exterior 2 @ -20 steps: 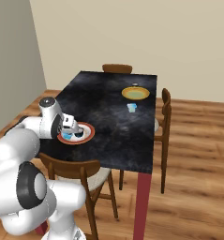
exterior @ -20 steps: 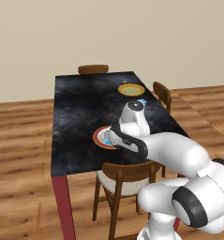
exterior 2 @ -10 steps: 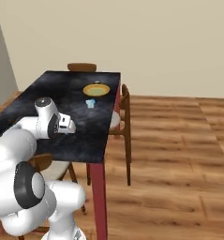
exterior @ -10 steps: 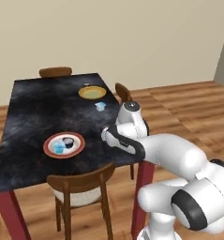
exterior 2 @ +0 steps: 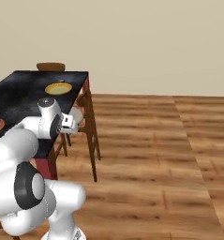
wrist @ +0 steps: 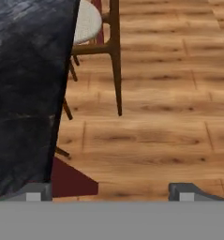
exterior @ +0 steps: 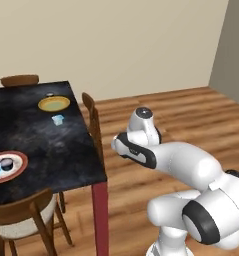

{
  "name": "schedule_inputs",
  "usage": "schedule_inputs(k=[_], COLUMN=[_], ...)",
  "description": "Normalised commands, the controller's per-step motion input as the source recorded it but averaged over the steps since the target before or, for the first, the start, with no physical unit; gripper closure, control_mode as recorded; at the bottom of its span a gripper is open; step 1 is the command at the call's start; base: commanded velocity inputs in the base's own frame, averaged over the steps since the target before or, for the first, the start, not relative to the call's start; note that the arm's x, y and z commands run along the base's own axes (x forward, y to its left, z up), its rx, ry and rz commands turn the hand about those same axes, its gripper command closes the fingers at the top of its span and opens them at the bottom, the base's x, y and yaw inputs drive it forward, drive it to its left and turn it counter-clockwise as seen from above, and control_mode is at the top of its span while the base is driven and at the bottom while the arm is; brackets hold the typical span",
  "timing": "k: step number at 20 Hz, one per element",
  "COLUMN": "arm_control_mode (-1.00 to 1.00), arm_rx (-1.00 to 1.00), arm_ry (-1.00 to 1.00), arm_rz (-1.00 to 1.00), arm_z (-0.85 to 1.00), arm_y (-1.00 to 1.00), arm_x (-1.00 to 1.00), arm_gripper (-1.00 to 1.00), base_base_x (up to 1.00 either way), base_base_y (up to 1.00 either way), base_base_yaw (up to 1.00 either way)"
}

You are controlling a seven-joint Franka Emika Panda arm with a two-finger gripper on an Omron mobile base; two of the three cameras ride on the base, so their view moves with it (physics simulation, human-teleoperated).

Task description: Place two yogurt containers on each plate.

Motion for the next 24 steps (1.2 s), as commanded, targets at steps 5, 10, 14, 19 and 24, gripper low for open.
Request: schedule_inputs(k=[5,10,14,19,24], arm_control_mode=[1.00,1.00,1.00,1.00,1.00], arm_rx=[0.00,0.00,0.00,0.00,0.00], arm_ry=[0.00,0.00,0.00,0.00,0.00], arm_rz=[0.00,0.00,0.00,0.00,0.00], arm_z=[0.00,0.00,0.00,0.00,0.00], arm_y=[0.00,0.00,0.00,0.00,0.00], arm_x=[0.00,0.00,0.00,0.00,0.00], arm_gripper=[-1.00,-1.00,-1.00,-1.00,-1.00], base_base_x=[0.51,0.73,0.77,0.82,0.83], base_base_y=[-0.89,-0.64,-0.50,-0.42,-0.35], base_base_yaw=[0.00,0.11,0.25,0.32,0.40])
